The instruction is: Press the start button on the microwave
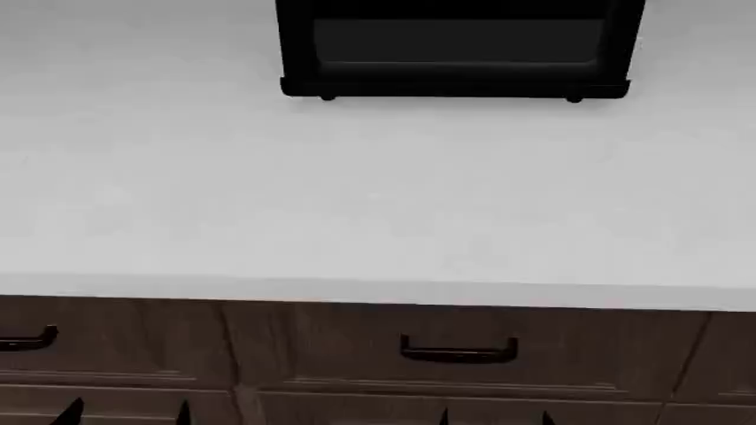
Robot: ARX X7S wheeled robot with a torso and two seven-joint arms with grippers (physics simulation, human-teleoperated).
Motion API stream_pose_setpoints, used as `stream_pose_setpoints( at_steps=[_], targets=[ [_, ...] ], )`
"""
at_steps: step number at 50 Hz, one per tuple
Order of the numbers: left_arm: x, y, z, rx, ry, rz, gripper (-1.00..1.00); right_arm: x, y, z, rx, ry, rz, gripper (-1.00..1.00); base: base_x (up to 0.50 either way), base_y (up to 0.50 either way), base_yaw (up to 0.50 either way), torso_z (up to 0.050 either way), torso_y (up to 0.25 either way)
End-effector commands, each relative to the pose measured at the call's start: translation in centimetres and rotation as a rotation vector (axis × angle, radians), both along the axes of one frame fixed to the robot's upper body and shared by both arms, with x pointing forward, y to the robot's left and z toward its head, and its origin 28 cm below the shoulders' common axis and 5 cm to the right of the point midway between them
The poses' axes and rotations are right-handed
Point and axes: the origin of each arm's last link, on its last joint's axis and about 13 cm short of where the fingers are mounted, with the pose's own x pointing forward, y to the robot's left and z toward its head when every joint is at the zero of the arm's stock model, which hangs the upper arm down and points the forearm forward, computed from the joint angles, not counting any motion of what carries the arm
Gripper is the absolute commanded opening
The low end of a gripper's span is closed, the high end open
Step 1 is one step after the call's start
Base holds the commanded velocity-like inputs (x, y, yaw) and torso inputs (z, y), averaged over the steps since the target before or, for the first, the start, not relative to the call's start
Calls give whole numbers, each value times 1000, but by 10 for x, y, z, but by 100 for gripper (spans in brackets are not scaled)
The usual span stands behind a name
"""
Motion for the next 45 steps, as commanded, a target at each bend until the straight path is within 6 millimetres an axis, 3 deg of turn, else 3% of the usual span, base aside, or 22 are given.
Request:
stream_pose_setpoints(
  at_steps=[1,17,21,27,28,29,45],
  targets=[
    [0,0,1,0,0,0,100,0,0,1,0,0,0,100,0,0,0,0,0],
    [-2,1,3,13,-21,11,100,0,3,4,5,-10,23,100,0,0,0,0,0],
    [-4,1,16,14,-97,23,100,-2,4,11,-22,-49,14,100,0,0,0,0,0],
    [-12,1,42,23,-190,7,100,-9,5,37,-52,-177,3,100,0,0,0,0,0],
    [-20,-1,73,38,-377,12,100,-14,5,64,-156,-297,-22,100,0,0,0,0,0],
    [-21,-2,79,33,-408,11,100,-15,6,71,-157,-328,-25,100,0,0,0,0,0],
    [-26,-1,90,44,-514,53,100,-20,6,76,-200,-395,-44,100,0,0,0,0,0]
  ],
)
